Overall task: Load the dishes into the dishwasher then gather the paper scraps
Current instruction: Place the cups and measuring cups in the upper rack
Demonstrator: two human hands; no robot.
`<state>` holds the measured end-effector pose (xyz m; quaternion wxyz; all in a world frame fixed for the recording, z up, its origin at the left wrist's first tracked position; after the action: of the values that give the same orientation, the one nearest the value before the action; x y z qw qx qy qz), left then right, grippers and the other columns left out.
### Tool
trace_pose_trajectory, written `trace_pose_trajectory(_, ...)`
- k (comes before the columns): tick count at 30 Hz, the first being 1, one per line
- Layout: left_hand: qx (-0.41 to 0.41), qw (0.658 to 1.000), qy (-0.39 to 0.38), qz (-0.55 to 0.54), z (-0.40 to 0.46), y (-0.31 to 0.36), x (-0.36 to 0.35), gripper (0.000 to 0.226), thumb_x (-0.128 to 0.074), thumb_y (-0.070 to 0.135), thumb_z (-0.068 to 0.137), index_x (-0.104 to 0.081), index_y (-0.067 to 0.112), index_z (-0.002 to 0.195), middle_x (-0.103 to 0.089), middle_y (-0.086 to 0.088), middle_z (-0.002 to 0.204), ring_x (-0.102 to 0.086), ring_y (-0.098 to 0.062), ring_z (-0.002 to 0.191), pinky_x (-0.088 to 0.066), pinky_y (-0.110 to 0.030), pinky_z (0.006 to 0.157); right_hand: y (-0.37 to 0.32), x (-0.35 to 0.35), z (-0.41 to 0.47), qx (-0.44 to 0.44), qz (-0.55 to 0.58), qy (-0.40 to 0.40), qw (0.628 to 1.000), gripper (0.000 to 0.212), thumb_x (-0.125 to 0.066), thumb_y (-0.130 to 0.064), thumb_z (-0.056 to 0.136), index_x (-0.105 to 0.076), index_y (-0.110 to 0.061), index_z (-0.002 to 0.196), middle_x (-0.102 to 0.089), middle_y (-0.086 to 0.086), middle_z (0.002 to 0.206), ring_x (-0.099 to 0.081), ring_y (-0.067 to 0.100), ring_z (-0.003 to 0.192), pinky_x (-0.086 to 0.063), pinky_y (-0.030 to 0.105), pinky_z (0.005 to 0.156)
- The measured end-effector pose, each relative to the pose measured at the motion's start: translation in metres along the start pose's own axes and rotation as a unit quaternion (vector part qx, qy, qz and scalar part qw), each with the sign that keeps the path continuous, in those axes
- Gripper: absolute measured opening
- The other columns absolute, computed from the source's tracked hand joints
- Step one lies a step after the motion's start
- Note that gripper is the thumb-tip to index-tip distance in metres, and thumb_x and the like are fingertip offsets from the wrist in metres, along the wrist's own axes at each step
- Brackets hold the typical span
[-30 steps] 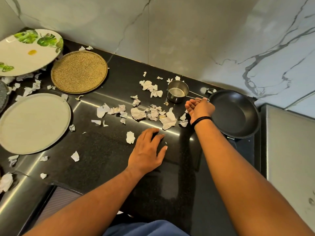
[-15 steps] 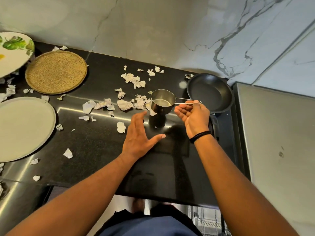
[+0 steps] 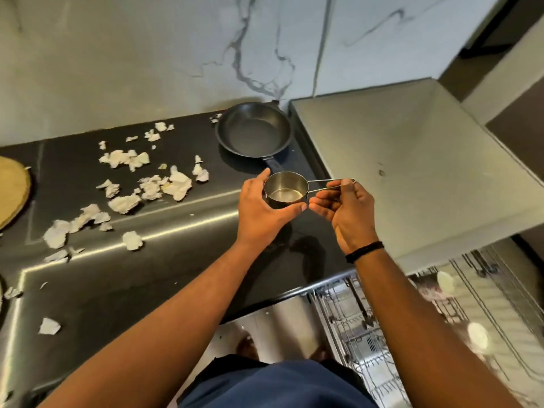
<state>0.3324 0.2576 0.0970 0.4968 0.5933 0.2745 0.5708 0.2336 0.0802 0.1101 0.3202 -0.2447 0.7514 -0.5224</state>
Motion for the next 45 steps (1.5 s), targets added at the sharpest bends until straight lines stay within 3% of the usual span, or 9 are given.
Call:
trace_pose_trajectory(9,-0.054,0.990,-0.127,0.014,-0.044,0.073,-0.155,0.089,-0.097,0.043,0.053,-0.056,0.026,0.130,-0.054,0.011,0.122,-0.052,-0.014,0.115,-0.050,-0.037,0.099,-0.006,0.189,-0.031,-0.003,0.072,0.196,0.978,0.034,-0.041,-0.022,0.108,-0.063,-0.004,0.089,-0.067,0.011,0.066,-0.068,0.025,0.061,-0.060,0.035,0.060)
trace_pose_trajectory(14,-0.138,0.969,-0.202,0.012,-0.095,0.125,-0.251,0.088,-0.089,0.049,0.055,-0.056,0.020,0.132,-0.053,0.008,0.123,-0.051,-0.018,0.115,-0.047,-0.036,0.097,-0.006,0.305,-0.057,0.018,0.112,0.328,0.938,0.024,-0.047,-0.022,0.107,-0.057,-0.002,0.114,-0.073,0.020,0.083,-0.070,0.031,0.067,-0.061,0.038,0.061)
trace_pose_trajectory(18,-0.174,0.952,-0.248,0.030,-0.130,0.154,-0.325,0.088,-0.079,0.057,0.058,-0.055,0.016,0.133,-0.057,0.000,0.126,-0.051,-0.019,0.114,-0.042,-0.028,0.094,-0.008,0.378,-0.070,0.016,0.151,0.357,0.922,0.026,-0.042,-0.022,0.108,-0.060,-0.003,0.105,-0.075,0.015,0.081,-0.072,0.026,0.068,-0.059,0.033,0.061)
trace_pose_trajectory(23,-0.221,0.927,-0.299,0.052,-0.163,0.184,-0.407,0.089,-0.095,0.041,0.056,-0.057,0.012,0.132,-0.060,-0.003,0.126,-0.052,-0.019,0.113,-0.042,-0.029,0.094,0.003,0.459,-0.084,-0.002,0.210,0.379,0.901,0.029,-0.041,-0.022,0.108,-0.059,-0.002,0.096,-0.074,0.019,0.085,-0.073,0.030,0.071,-0.063,0.037,0.068)
trace_pose_trajectory(29,-0.331,0.852,-0.370,0.166,-0.191,0.207,-0.498,0.092,-0.090,0.060,0.055,-0.060,0.012,0.128,-0.064,-0.004,0.122,-0.056,-0.023,0.111,-0.036,-0.029,0.090,0.029,0.546,-0.088,-0.011,0.269,0.408,0.872,0.026,-0.042,-0.018,0.108,-0.058,-0.002,0.095,-0.073,0.020,0.086,-0.073,0.033,0.080,-0.062,0.038,0.072)
trace_pose_trajectory(33,-0.406,0.796,-0.345,0.286,-0.171,0.214,-0.541,0.103,-0.076,0.074,0.063,-0.051,0.012,0.141,-0.050,-0.011,0.147,-0.043,-0.032,0.137,-0.032,-0.042,0.114,0.056,0.592,-0.082,-0.021,0.299,0.443,0.845,0.024,-0.044,-0.016,0.107,-0.058,0.004,0.103,-0.072,0.022,0.089,-0.073,0.036,0.082,-0.063,0.036,0.070)
trace_pose_trajectory(38,-0.400,0.731,-0.405,0.376,-0.138,0.196,-0.588,0.108,-0.074,0.055,0.082,-0.016,0.008,0.160,-0.010,-0.014,0.169,-0.010,-0.034,0.155,-0.009,-0.043,0.126,0.101,0.635,-0.056,-0.063,0.340,0.494,0.798,0.020,-0.049,-0.015,0.105,-0.053,0.002,0.114,-0.069,0.028,0.098,-0.072,0.039,0.088,-0.063,0.040,0.068)
trace_pose_trajectory(41,-0.433,0.686,-0.413,0.413,-0.136,0.186,-0.602,0.115,-0.077,0.039,0.081,0.000,0.008,0.162,0.002,-0.015,0.169,-0.001,-0.033,0.156,-0.013,-0.048,0.127,0.129,0.653,-0.031,-0.089,0.358,0.517,0.773,0.025,-0.051,-0.014,0.104,-0.050,0.003,0.122,-0.069,0.030,0.104,-0.071,0.043,0.095,-0.063,0.046,0.069)
trace_pose_trajectory(45,-0.453,0.669,-0.406,0.428,-0.138,0.181,-0.605,0.114,-0.074,0.027,0.078,0.002,0.006,0.161,0.005,-0.016,0.169,0.003,-0.033,0.156,-0.014,-0.049,0.127,0.163,0.671,0.004,-0.130,0.373,0.538,0.745,0.028,-0.054,-0.014,0.103,-0.052,0.005,0.123,-0.069,0.027,0.111,-0.075,0.035,0.084,-0.063,0.043,0.065)
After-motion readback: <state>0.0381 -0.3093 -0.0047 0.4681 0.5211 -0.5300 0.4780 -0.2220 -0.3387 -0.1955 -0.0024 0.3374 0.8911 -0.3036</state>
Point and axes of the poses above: each hand's wrist, its own z-axis towards the middle knuckle, its own x-axis out of the back of the hand, y = z × x, the point moved 10 cm from there along z, towards the middle knuckle
